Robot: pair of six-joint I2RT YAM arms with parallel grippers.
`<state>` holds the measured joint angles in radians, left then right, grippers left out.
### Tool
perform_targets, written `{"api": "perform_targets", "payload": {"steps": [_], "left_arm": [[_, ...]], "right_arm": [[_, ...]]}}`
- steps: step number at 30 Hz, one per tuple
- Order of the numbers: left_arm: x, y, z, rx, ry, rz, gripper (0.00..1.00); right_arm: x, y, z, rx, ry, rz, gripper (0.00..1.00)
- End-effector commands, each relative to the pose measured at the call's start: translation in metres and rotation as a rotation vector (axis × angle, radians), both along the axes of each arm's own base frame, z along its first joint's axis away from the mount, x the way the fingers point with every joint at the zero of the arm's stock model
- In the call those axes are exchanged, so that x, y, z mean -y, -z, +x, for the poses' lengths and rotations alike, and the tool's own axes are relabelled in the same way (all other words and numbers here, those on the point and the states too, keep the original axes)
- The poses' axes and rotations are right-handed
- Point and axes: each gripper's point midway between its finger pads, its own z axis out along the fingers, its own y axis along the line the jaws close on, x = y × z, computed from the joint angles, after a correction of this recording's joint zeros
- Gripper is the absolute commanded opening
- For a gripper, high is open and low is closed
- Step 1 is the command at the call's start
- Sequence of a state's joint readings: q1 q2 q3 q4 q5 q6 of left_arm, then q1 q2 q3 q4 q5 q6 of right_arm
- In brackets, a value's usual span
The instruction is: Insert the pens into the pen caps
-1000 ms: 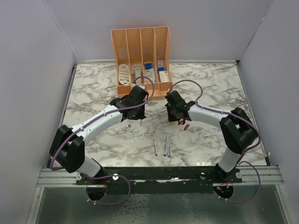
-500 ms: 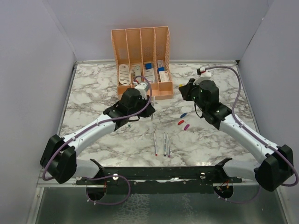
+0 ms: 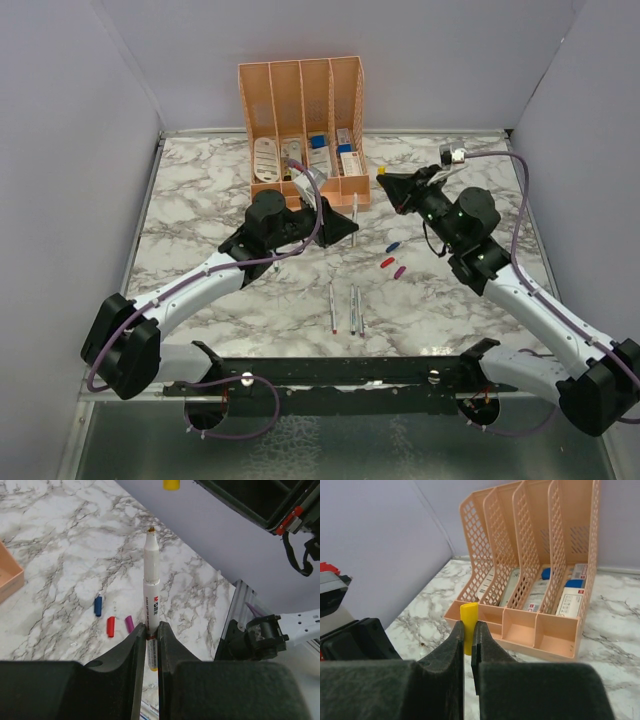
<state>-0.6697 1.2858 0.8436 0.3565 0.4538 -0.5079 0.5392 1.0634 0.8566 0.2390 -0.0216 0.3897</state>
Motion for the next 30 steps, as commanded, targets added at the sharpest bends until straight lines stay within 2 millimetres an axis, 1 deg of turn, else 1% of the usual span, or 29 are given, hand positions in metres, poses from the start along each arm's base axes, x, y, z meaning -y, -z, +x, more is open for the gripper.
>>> {"api": "perform_targets", "payload": {"steps": [1, 7, 14, 26, 30], "left_arm": [[0.011, -0.024, -0.012, 0.031, 0.096, -0.085, 0.0], [0.02, -0.025, -0.01, 0.01, 0.119, -0.089, 0.0], [0.022, -0.025, -0.01, 0.005, 0.127, -0.09, 0.0], [0.025, -0.028, -0.021, 0.01, 0.169, -0.093, 0.0], [0.027, -0.031, -0.024, 0.022, 0.184, -0.094, 0.0]], "right_arm": [[-0.009, -0.03, -0.019, 0.129, -0.098, 0.064, 0.01], [-0.015, -0.037, -0.028, 0.164, -0.153, 0.12, 0.01], [-0.022, -0.038, -0.037, 0.204, -0.215, 0.134, 0.01], [-0.027, -0.026, -0.037, 0.193, -0.239, 0.137, 0.01], [-0.028, -0.027, -0.036, 0.198, -0.241, 0.135, 0.01]]}}
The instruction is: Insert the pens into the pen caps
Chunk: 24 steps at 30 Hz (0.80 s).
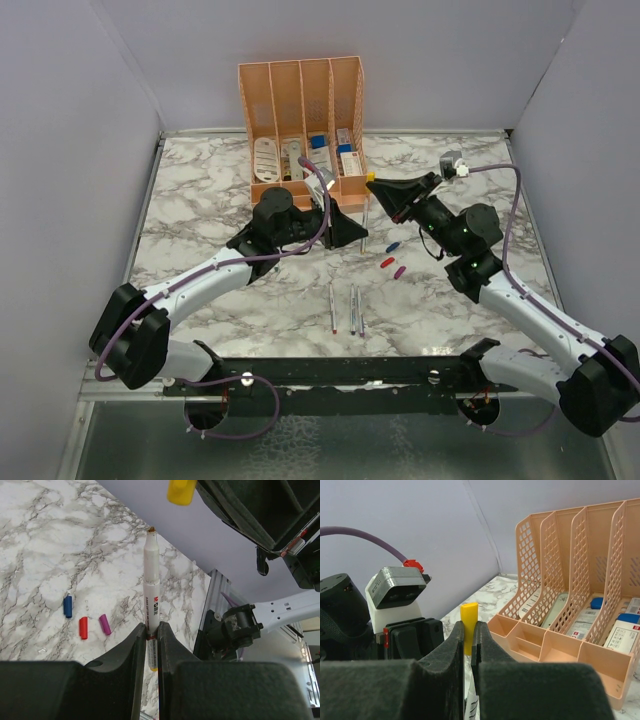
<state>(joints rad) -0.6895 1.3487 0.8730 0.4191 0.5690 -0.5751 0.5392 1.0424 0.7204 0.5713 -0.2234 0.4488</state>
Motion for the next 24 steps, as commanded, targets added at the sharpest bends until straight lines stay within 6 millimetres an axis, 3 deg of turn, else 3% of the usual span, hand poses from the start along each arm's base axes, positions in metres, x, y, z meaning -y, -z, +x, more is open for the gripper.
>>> {"api": "perform_targets", "payload": {"steps": [1, 24], "left_arm": [[0.006, -0.027, -0.008, 0.07, 0.054, -0.049, 0.0], [0.004, -0.038, -0.005, 0.095, 0.024, -0.064, 0.0]], "right_arm": [[-0.005, -0.005, -0.003, 0.03, -0.03, 0.011, 0.01], [0.0, 0.001, 0.0, 0.016, 0.002, 0.013, 0.01]]}}
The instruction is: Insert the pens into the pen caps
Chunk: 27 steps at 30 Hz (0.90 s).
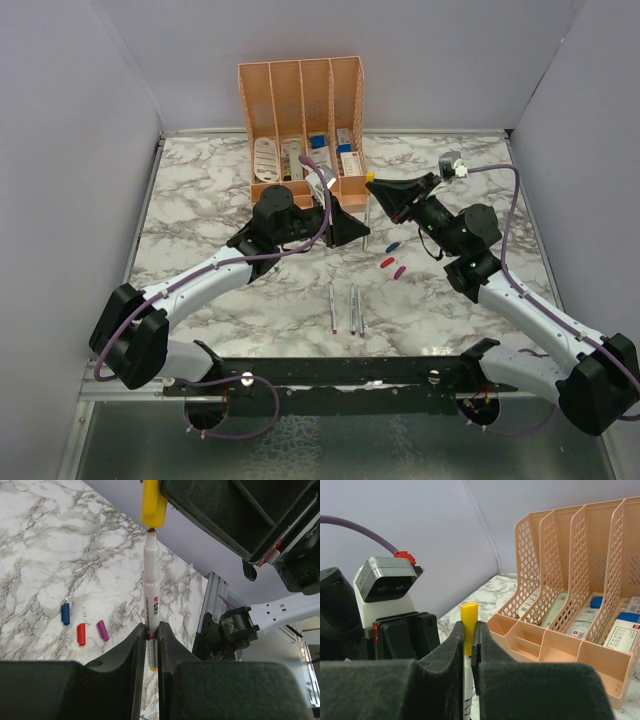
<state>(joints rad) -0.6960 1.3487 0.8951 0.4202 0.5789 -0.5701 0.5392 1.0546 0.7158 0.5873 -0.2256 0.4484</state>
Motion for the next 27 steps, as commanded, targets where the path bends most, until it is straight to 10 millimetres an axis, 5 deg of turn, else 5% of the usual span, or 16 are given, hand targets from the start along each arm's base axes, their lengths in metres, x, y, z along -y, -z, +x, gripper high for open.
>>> {"api": "perform_targets", "payload": {"steps": [1, 27], "left_arm": [[0.0, -0.028, -0.002, 0.073, 0.006, -0.051, 0.0], [0.001, -0.032, -0.001, 0.082, 0.001, -0.056, 0.0]], "right_arm": [[0.001, -0.002, -0.002, 0.015, 0.002, 0.013, 0.01], [-0.002, 0.014, 0.0, 0.0, -0.005, -0.023, 0.01]]}}
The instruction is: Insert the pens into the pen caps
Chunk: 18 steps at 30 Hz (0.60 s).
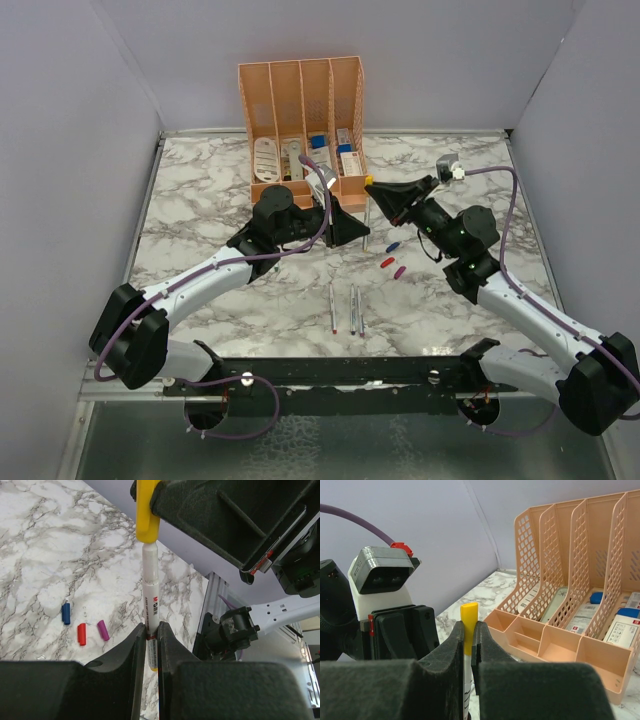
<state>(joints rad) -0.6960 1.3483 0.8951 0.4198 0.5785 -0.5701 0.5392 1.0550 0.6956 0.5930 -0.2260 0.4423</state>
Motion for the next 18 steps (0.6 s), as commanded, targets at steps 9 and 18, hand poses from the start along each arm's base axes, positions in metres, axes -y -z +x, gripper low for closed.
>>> {"api": "perform_targets", "payload": {"steps": [9, 18], "left_arm": [[0.001, -0.051, 0.007, 0.118, -0.035, -0.09, 0.0], [-0.004, -0.071, 0.016, 0.154, -0.102, -0.125, 0.0]], "right_arm": [[-0.009, 0.024, -0.002, -0.053, -0.052, -0.02, 0.01], [-0.015, 0.043, -0.006, -0.128, -0.093, -0.053, 0.01]]}}
